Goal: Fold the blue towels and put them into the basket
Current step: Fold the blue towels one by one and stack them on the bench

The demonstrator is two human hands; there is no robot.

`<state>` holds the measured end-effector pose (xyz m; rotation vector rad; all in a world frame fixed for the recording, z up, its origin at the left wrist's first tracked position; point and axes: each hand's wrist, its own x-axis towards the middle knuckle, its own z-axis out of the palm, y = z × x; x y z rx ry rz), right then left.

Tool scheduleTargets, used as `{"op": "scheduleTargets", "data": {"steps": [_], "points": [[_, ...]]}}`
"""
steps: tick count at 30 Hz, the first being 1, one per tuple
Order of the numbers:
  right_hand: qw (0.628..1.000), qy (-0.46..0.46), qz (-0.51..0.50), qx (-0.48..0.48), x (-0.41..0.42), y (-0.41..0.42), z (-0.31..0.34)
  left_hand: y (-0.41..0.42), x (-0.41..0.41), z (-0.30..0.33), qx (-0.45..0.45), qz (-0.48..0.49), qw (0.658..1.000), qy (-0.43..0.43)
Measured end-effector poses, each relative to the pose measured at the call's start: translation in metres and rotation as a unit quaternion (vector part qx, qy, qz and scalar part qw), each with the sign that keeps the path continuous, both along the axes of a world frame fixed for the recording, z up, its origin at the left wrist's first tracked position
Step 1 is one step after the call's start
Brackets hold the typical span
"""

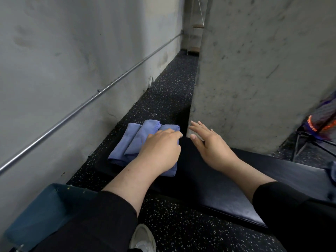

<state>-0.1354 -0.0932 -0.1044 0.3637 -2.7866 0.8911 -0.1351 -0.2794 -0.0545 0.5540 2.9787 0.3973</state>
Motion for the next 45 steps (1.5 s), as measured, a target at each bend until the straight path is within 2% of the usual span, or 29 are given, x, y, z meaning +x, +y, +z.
{"op": "scheduleTargets", "data": {"steps": [7,16,20,24,26,29,31,33,38,41,45], "points": [[0.998,0.008,-0.059,0.011,0.064,0.085,0.010,0.070,0.025,0.015,0.135,-0.025,0.988,0.064],[0.977,0.044,-0.202,0.053,0.166,0.212,0.044,0.198,0.068,0.013,0.217,-0.119,0.969,0.023],[0.946,0.131,-0.289,0.066,0.193,0.259,0.060,0.239,0.082,0.006,0.224,-0.151,0.963,0.002],[0.872,0.201,-0.426,0.130,0.221,0.303,0.078,0.264,0.086,0.000,0.231,-0.169,0.958,-0.005],[0.838,0.161,-0.505,0.130,0.237,0.319,0.088,0.273,0.087,-0.003,0.233,-0.175,0.957,-0.010],[0.787,0.005,-0.605,0.123,0.256,0.342,0.093,0.284,0.086,-0.007,0.235,-0.186,0.954,-0.016],[0.774,-0.100,-0.615,0.109,0.263,0.352,0.085,0.290,0.086,-0.010,0.239,-0.194,0.951,-0.019],[0.781,-0.131,-0.603,0.095,0.265,0.360,0.076,0.296,0.088,-0.012,0.241,-0.203,0.949,-0.022],[0.803,-0.030,-0.591,0.067,0.268,0.370,0.068,0.307,0.099,-0.013,0.237,-0.232,0.943,-0.030],[0.803,0.026,-0.593,0.056,0.270,0.370,0.069,0.308,0.103,-0.013,0.236,-0.243,0.940,-0.031],[0.799,0.152,-0.581,0.021,0.268,0.359,0.093,0.305,0.103,-0.012,0.237,-0.251,0.938,-0.032]]}}
